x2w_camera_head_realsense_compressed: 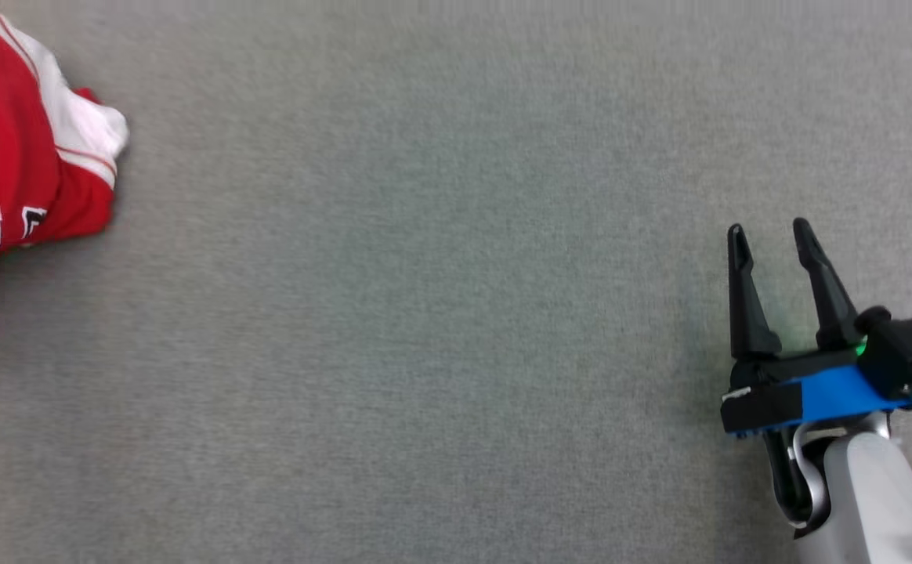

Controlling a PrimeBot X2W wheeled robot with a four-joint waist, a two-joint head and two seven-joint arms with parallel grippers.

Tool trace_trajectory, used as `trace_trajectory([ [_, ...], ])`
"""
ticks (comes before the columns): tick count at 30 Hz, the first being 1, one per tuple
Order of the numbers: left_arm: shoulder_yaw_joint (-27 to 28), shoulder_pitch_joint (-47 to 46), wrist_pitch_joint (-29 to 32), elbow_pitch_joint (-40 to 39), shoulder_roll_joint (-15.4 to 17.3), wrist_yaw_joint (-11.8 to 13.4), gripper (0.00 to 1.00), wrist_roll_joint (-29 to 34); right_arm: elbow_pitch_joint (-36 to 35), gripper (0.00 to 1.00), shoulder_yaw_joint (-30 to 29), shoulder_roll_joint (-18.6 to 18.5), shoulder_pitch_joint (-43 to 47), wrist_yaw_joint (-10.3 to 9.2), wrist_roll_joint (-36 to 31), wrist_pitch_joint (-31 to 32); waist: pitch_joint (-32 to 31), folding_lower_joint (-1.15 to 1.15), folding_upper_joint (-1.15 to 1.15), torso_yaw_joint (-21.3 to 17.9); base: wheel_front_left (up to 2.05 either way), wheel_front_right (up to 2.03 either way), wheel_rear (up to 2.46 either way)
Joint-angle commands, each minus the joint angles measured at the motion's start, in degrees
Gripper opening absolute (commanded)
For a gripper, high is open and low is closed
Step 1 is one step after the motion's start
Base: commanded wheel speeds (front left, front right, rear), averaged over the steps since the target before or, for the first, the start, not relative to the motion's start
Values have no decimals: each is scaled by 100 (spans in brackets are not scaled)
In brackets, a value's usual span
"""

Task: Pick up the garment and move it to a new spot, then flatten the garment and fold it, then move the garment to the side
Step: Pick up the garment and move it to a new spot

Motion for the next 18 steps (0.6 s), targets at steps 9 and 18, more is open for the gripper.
trace_trajectory([
  [9, -795, -1225, -316, -681, -324, -346, 0, 352, 416, 100, -39, -26, 376, 3, 30, -68, -1208, 0, 0, -64, 0, 0, 0],
  [18, -1592, -2038, -53, -1571, -974, -674, 0, 224, 435, 100, -34, -24, 693, 3, 75, 60, -1751, 0, 0, -436, 0, 0, 0],
])
